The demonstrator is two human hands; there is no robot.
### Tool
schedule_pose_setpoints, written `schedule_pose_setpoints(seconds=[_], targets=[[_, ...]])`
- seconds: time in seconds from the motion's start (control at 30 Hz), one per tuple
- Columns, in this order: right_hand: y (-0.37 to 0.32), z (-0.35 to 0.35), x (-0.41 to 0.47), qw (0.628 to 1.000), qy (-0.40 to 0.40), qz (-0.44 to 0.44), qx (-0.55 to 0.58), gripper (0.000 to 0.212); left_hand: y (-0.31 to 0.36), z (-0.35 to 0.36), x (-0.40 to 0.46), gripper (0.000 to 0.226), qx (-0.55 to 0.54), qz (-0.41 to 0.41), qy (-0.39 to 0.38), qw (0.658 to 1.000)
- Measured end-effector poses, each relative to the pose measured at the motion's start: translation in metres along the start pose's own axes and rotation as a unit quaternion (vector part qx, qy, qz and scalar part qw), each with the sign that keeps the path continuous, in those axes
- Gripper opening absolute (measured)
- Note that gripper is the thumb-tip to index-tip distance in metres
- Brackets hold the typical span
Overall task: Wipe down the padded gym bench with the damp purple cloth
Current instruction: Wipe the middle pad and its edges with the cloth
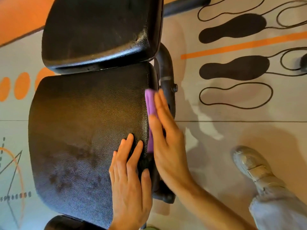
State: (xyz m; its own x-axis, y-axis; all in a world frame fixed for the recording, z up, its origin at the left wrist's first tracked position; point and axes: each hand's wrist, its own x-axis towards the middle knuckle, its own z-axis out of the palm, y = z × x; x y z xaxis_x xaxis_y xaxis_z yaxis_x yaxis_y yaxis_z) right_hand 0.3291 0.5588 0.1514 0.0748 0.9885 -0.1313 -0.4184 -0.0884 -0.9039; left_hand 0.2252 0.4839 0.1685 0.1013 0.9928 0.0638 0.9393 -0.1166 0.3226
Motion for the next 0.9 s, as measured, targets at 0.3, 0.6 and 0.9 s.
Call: schedule_pose_setpoints(seconds=[0.3, 0.6, 0.9], targets=[[0.007, -0.003, 0.047, 0.999, -0.015, 0.045, -0.017, 0.042, 0.004, -0.001, 0.000, 0.052, 0.005, -0.012, -0.013, 1.000], [0.008, -0.010, 0.080, 0.996, -0.022, 0.017, -0.085, 0.046, 0.002, 0.002, -0.001, 0.048, 0.000, 0.003, 0.000, 1.000], [0.003, -0.016, 0.075, 0.993, -0.037, -0.010, -0.109, 0.044, 0.000, 0.001, -0.002, 0.048, -0.006, 0.003, -0.001, 1.000]])
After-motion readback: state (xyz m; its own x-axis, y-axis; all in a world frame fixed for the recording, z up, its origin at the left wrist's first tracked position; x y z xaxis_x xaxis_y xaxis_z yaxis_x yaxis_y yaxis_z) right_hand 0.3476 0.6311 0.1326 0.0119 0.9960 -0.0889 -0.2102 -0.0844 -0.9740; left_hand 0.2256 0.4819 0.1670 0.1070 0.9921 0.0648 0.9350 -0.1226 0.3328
